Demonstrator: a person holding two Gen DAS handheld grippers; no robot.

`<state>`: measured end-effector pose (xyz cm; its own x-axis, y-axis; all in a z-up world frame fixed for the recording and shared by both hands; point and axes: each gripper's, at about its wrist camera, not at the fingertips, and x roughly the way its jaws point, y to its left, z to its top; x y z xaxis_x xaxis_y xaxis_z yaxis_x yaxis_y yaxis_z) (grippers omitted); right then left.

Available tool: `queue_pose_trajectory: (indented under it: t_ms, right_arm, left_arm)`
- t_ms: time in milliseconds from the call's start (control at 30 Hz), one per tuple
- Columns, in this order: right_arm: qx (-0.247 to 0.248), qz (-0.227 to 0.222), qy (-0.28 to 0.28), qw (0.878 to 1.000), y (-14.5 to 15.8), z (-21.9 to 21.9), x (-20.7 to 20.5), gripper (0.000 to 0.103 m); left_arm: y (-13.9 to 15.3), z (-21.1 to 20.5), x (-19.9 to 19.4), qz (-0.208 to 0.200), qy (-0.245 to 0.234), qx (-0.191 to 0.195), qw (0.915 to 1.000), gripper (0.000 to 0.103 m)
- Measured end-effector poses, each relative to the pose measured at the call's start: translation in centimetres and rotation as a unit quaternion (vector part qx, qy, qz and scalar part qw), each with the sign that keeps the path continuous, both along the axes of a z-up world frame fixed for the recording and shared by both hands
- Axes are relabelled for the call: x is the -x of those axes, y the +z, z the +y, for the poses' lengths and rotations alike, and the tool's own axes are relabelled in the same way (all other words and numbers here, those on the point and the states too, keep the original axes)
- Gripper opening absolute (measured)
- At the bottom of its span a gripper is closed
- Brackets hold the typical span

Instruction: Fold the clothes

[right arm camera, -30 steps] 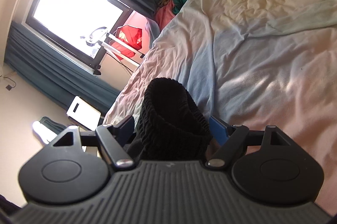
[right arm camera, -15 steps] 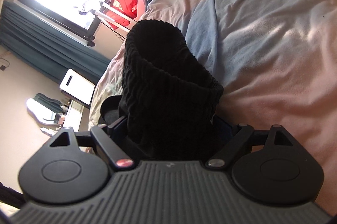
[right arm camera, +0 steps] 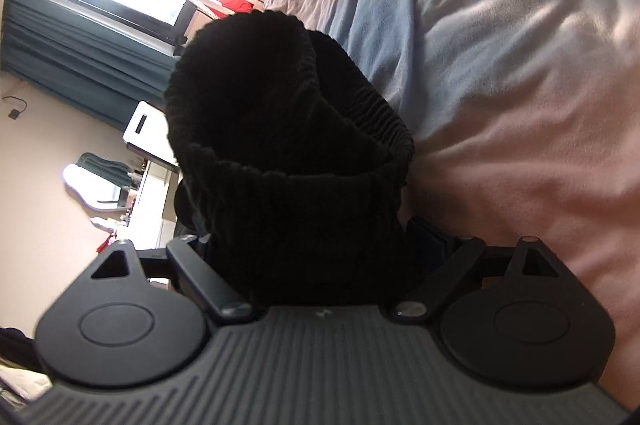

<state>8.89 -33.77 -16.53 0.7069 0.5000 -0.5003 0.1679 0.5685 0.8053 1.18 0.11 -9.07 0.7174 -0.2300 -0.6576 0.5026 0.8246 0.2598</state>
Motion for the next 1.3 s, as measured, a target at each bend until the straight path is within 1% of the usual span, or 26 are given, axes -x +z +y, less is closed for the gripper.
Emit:
queue_pose_trajectory:
  t_ms: [67,133,233,333,367,467,533,567,600,633,667,700,733,767,800,833,900,967,1000,1033,1067,1100,1200,1267,1300]
  right_arm:
    - [-0.008,0.0,0.005,1.0,-0.3,0.2,-0.3,0.098]
    - [-0.027,-0.01,0.02,0.999,-0.2,0.5,-0.7,0.1]
    - [-0.048,-0.06,0.041,0.996,1.1,0.9,-0.4,0.101]
    - [-0.084,-0.11,0.049,0.989,2.2,0.9,0.1,0.101]
    - [-0.084,-0.116,0.053,0.988,2.3,1.1,0.1,0.101]
    - [-0.034,-0.086,0.07,0.993,1.8,2.1,-0.5,0.099]
    - [0.001,-0.056,0.072,0.996,1.1,2.5,-0.8,0.088]
    - [0.009,-0.047,0.069,0.996,0.9,2.6,-0.8,0.079]
    - [0.013,-0.046,0.068,0.997,1.0,2.6,-0.7,0.075]
    - [0.018,-0.045,0.066,0.997,1.1,2.6,-0.6,0.073]
    - [0.022,-0.045,0.063,0.997,1.3,2.6,-0.5,0.067]
    - [0.026,-0.048,0.056,0.997,1.6,2.7,-0.2,0.06]
    - [0.03,-0.051,0.05,0.997,2.0,2.8,0.0,0.057]
    - [0.034,-0.054,0.044,0.997,2.3,2.9,0.3,0.053]
    - [0.038,-0.056,0.04,0.997,2.6,2.9,0.4,0.051]
    - [0.041,-0.058,0.039,0.997,2.7,3.0,0.5,0.051]
    - [0.048,-0.062,0.035,0.996,3.0,3.2,0.7,0.049]
    - [0.055,-0.067,0.032,0.996,3.3,3.4,0.9,0.049]
    - [0.058,-0.069,0.031,0.995,3.4,3.5,1.0,0.049]
    - [0.061,-0.071,0.03,0.995,3.5,3.6,1.1,0.049]
    - [0.064,-0.072,0.029,0.995,3.6,3.7,1.1,0.049]
    - [0.066,-0.073,0.029,0.995,3.7,3.8,1.2,0.049]
    - [0.07,-0.073,0.025,0.995,3.9,3.6,1.4,0.049]
    - [0.073,-0.07,0.023,0.995,3.9,3.7,1.4,0.05]
    - [0.073,-0.069,0.022,0.995,3.9,3.8,1.4,0.05]
  left_arm:
    - [0.3,0.7,-0.2,0.006,0.003,0.019,0.9998,0.082]
    - [0.7,1.2,-0.3,0.013,0.012,0.039,0.9991,0.082]
    - [0.8,1.7,-0.4,0.016,0.02,0.052,0.9983,0.082]
    - [0.8,2.1,-0.5,0.016,0.029,0.057,0.9978,0.083]
    - [0.8,2.2,-0.5,0.017,0.029,0.061,0.9976,0.084]
    - [1.1,2.6,-0.4,0.02,0.027,0.08,0.9962,0.084]
    - [1.6,3.1,-0.3,0.024,0.029,0.102,0.994,0.087]
    - [2.0,3.4,-0.3,0.029,0.033,0.12,0.9918,0.087]
    - [2.5,4.1,-0.5,0.039,0.039,0.151,0.987,0.089]
    - [2.9,4.8,-0.6,0.05,0.044,0.184,0.9807,0.091]
    - [3.4,5.6,-0.8,0.06,0.049,0.217,0.9732,0.093]
    - [3.9,6.3,-0.9,0.07,0.054,0.249,0.9644,0.098]
    - [4.3,7.4,-1.5,0.079,0.059,0.287,0.9528,0.102]
    - [4.6,8.2,-2.1,0.083,0.069,0.318,0.9419,0.103]
    - [4.7,9.2,-2.7,0.085,0.088,0.343,0.9312,0.103]
    - [4.6,10.2,-3.4,0.087,0.119,0.361,0.9209,0.103]
    - [3.9,12.3,-5.0,0.1,0.187,0.383,0.8991,0.103]
    - [2.3,14.5,-6.6,0.125,0.251,0.403,0.8715,0.103]
    - [1.5,15.4,-7.4,0.145,0.271,0.409,0.8593,0.103]
    - [0.6,15.9,-8.1,0.169,0.28,0.415,0.849,0.103]
    - [-0.2,16.5,-8.8,0.193,0.288,0.421,0.8382,0.102]
    - [-0.7,17.0,-9.2,0.213,0.284,0.43,0.83,0.102]
    - [-1.4,16.7,-9.9,0.237,0.253,0.451,0.8228,0.102]
    - [-2.0,15.8,-10.3,0.248,0.23,0.443,0.8304,0.102]
    - [-2.1,15.5,-10.4,0.252,0.223,0.441,0.8321,0.102]
